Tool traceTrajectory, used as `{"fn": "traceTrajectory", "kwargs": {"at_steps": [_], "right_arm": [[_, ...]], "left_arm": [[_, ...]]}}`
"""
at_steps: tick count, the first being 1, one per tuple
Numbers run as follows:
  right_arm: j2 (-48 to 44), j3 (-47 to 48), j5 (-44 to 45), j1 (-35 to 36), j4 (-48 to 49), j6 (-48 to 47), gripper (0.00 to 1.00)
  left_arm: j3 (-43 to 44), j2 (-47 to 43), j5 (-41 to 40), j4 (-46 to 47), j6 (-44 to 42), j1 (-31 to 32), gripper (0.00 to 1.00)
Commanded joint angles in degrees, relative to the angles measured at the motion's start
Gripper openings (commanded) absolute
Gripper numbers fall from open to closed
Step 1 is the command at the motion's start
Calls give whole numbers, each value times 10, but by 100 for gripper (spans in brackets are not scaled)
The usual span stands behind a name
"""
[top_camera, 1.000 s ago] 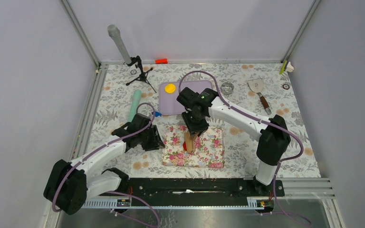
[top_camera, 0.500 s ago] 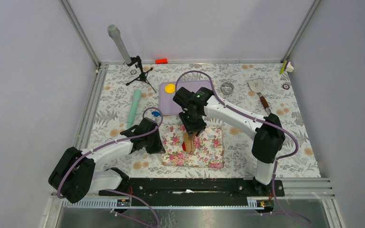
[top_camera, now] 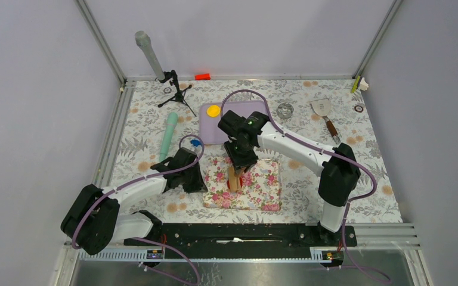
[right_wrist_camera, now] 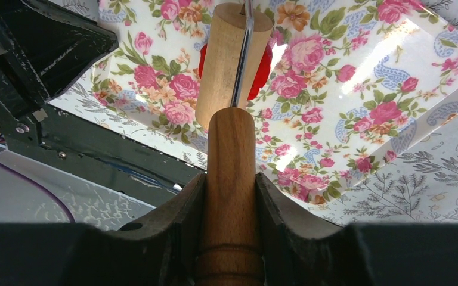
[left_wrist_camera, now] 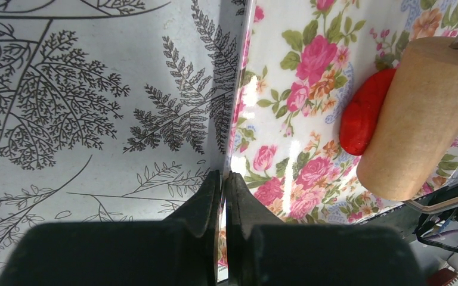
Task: Roll out the dumpling wrappers from the dough
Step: Flatten out the dough on the work surface.
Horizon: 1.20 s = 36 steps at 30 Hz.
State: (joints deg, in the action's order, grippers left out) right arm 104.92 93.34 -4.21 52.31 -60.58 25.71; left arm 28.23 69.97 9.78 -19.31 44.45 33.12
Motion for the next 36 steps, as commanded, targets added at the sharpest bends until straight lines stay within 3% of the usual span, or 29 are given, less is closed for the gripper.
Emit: {"fn": "traceTrajectory", "kwargs": {"at_steps": [1,15,27,36], "right_arm": [[56,-39,-47,23,73,24,0],[5,-140,-17,-10,92,37,0],[-61,-135,-57,-32,88,32,0],[-148,-184,-114,-69,125,53,0]], "left_arm": [[-21,19,-16,48,21,2,0],[-30,-14,-24,22,19,2,0],[-22,-24,-43,-3,15,2,0],[-21,-18,-43,-2,10,1,0]]}}
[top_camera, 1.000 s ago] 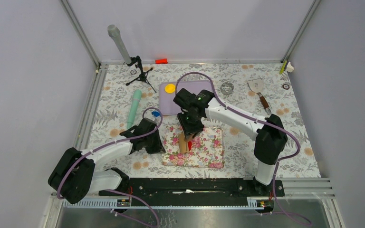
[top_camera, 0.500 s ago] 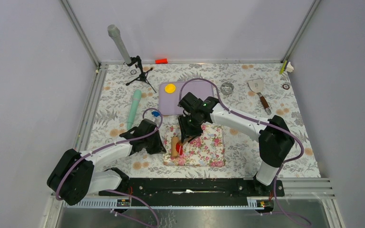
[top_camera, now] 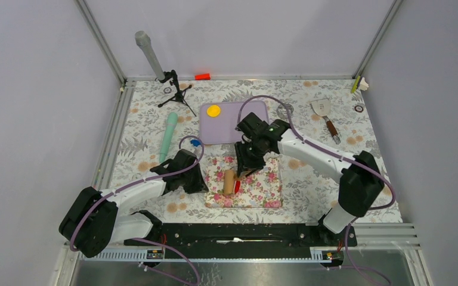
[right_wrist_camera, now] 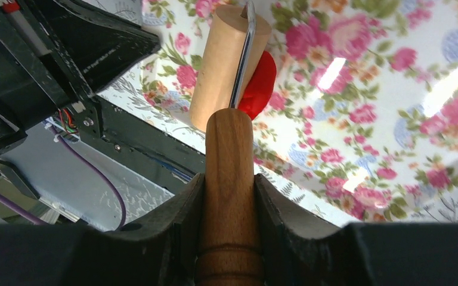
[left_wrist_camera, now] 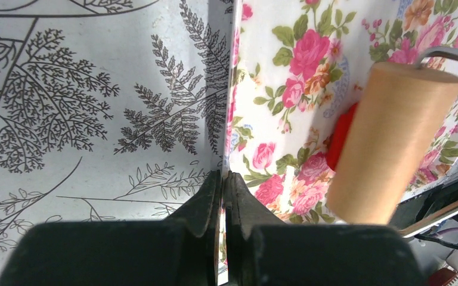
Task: Roll out the dumpling wrappers from the dough
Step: Flatten out the dough on the work surface.
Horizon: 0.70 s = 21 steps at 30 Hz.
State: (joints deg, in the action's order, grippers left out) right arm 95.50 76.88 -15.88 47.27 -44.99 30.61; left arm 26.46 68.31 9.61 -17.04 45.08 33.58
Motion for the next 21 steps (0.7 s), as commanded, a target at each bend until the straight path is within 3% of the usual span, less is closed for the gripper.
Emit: {"fn": "traceTrajectory", "kwargs": {"at_steps": [1,12,21], "right_arm": [[-65,-26,-2,-19,-21,10,0],[-80,-52,54,-20,-55,10,0],[-36,-86,65,-20,-34,3,0]], "left_arm": [[-4,1,-41,-23,3,-4,0],[-12,3,-29,-11,2,-4,0],[-1,1,-27,-29,-4,-4,0]]}}
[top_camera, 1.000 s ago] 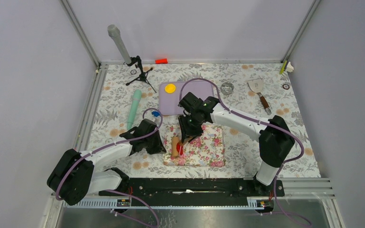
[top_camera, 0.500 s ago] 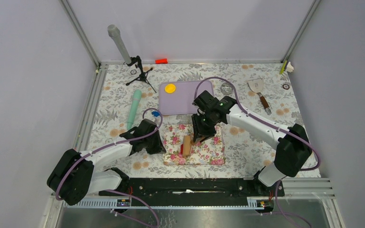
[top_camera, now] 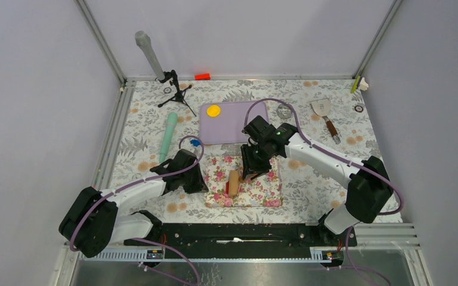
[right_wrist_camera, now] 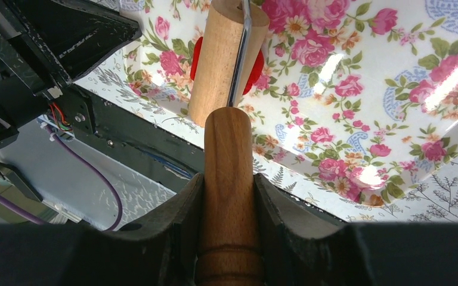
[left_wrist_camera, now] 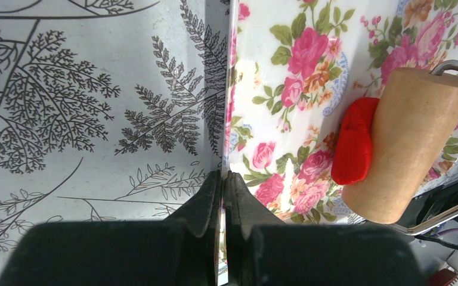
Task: Roll out the dumpling wrappers from the dough
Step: Flatten out the dough on the work surface.
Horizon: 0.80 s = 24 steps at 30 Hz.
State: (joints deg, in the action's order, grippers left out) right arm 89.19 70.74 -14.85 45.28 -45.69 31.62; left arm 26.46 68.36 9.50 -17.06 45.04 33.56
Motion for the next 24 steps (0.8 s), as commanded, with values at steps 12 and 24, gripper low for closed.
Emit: {"fn": "traceTrajectory", "kwargs": {"at_steps": [12,24], "right_arm": [[-7,-81,66,-9,-46,-17,0],[-18,-125,79,-10,-12,-11,0]], "left_arm": [[21,-21,-51,-75,0,-3,0],[46,2,-60,-73,-5,-3,0]]}}
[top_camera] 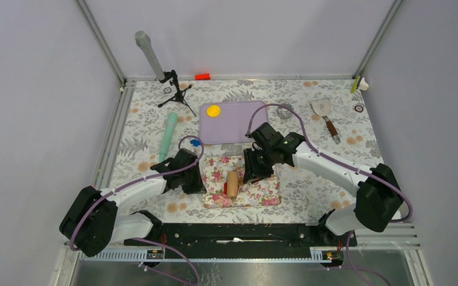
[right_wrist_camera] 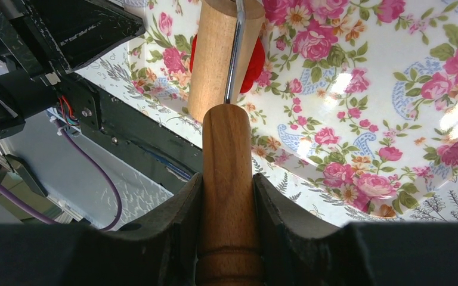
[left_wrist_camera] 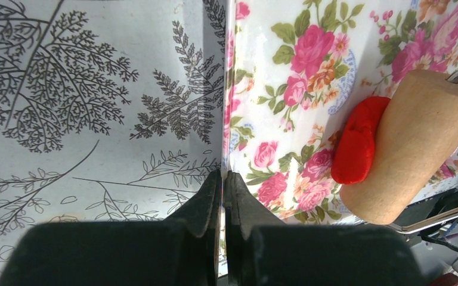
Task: Roll out the dumpling wrappers from the dough
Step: Flatten out the dough on the work surface.
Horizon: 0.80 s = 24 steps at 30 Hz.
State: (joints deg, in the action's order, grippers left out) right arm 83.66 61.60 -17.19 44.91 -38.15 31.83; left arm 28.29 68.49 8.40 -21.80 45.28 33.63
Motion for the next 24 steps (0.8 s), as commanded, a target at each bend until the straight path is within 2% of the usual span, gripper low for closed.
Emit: {"fn": "traceTrajectory", "kwargs": {"at_steps": [1,6,11,17,21,24], "right_arm": [[40,-33,105,-7,-74,-10,0],[81,-7,90,-7,-46,-5,0],[82,-46,84,-26,-14,-8,0],[99,-78,98,-27,20,11,0],[81,-88,109,-27,19,22,0],[48,-91,138,-29,-16,24,0]], "left_arm": [[28,-1,-49,-24,-8,-4,0],[37,-5,-53,-41,-12,-4,0],[43,-41,-81,-61,-4,-4,0],[39,-31,-74,-46,-5,-3,0],[28,-26,-49,-22,-20,-3,0],[30,-19,-48,-27,-38,-3,0]]}}
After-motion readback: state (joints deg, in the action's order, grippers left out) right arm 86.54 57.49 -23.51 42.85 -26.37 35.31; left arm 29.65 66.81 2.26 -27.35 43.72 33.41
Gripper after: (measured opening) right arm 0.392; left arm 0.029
